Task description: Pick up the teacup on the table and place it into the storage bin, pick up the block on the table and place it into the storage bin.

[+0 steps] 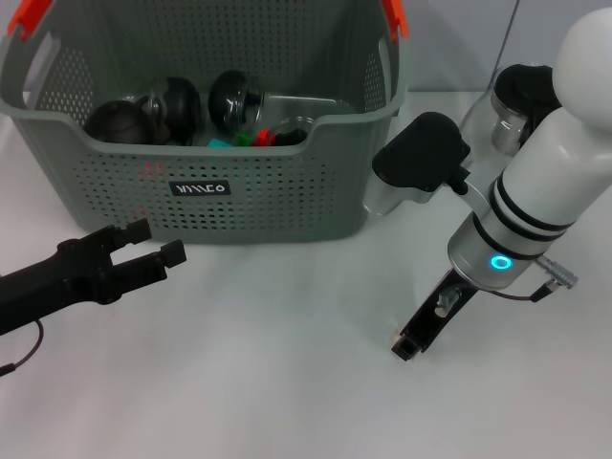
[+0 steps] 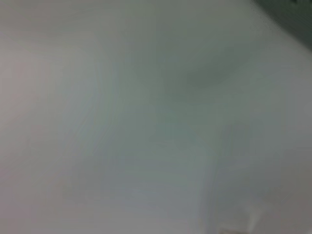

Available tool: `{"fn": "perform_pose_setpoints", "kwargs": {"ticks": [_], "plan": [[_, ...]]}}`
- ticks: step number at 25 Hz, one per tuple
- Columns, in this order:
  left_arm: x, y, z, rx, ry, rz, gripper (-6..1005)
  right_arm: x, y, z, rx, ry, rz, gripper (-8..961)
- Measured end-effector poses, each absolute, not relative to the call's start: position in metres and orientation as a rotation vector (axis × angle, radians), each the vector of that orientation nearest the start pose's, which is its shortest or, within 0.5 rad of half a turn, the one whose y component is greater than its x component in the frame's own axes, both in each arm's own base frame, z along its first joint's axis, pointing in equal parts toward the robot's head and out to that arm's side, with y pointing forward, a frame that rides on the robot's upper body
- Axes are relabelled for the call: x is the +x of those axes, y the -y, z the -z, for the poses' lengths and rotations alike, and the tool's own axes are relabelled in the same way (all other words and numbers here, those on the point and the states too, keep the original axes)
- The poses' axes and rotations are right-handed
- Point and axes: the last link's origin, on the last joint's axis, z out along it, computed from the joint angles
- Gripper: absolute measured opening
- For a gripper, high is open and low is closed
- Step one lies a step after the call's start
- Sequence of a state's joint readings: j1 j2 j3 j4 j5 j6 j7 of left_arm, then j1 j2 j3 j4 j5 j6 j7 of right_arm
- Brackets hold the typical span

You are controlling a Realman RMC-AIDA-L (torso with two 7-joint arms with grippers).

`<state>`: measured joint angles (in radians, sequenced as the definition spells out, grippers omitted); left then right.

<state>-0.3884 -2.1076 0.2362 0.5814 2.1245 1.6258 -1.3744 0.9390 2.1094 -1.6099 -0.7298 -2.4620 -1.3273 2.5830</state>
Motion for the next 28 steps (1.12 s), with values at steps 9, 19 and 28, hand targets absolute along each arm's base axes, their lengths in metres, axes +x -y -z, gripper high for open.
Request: {"fn": "perform_pose_setpoints", "kwargs": {"ticks": [9,19,28], "plan": [[-0.331,-0.275,-0.017,-2.325,1.012,0.903,849,0.168,-0.362,0.1,-2.747,-0.919,0.77,344],[-0.331,-0.275,-0.017,-2.325,1.013,0.903,849,0.168,-0.359,0.1,-2.768,-0.921,0.769,258],[-0.331,-0.274,-0.017,-2.322,1.018,0.903,848,0.157,-0.367,0.078,-2.782,-0.983,0.635,130]]}}
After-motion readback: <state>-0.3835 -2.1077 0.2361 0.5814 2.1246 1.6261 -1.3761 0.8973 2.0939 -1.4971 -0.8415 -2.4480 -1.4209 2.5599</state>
